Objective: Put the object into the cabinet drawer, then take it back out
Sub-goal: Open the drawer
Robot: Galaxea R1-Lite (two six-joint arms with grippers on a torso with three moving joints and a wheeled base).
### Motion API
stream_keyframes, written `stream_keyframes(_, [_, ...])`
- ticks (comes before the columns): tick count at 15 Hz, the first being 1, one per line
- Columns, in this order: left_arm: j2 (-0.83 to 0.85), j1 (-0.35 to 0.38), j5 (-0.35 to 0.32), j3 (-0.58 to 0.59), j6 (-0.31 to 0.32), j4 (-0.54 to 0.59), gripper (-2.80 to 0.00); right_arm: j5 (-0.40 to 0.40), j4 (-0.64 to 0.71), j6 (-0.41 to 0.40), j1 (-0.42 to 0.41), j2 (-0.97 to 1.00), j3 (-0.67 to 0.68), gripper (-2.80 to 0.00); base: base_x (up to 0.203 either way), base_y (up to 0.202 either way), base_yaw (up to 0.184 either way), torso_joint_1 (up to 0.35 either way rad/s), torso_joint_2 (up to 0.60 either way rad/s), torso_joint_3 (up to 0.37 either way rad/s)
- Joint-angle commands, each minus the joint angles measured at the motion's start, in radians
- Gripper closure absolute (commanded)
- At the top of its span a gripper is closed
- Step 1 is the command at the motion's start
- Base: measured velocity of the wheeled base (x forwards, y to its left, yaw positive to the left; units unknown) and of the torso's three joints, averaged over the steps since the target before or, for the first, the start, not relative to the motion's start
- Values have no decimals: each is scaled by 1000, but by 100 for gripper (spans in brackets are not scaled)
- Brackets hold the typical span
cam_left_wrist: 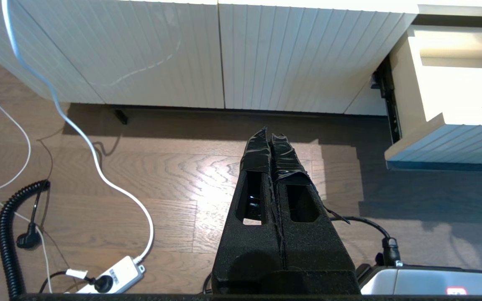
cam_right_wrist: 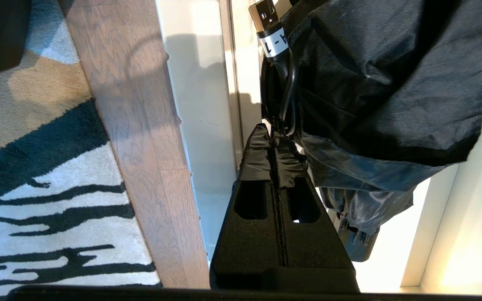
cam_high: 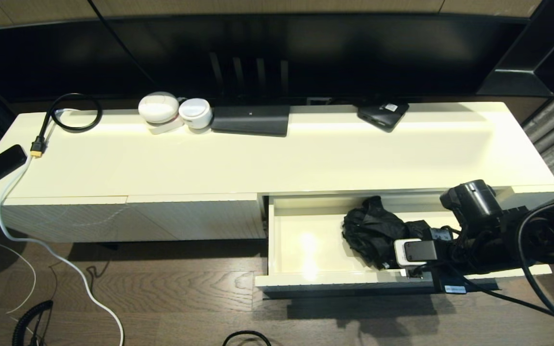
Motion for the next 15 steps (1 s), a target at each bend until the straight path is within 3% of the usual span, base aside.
stream_keyframes(1, [0, 1, 1, 0, -1, -1, 0, 1, 5, -6, 0, -11, 28, 0, 0, 0, 0, 0, 0, 0])
stream_keyframes(10, [0, 0, 1, 1, -1, -1, 0, 0, -46, -6, 1, -17, 55, 0, 0, 0, 0, 0, 0, 0])
stream_keyframes(15, [0, 1, 1, 0, -1, -1, 0, -2, -16, 1, 0, -137, 10, 0, 0, 0, 0, 0, 0, 0])
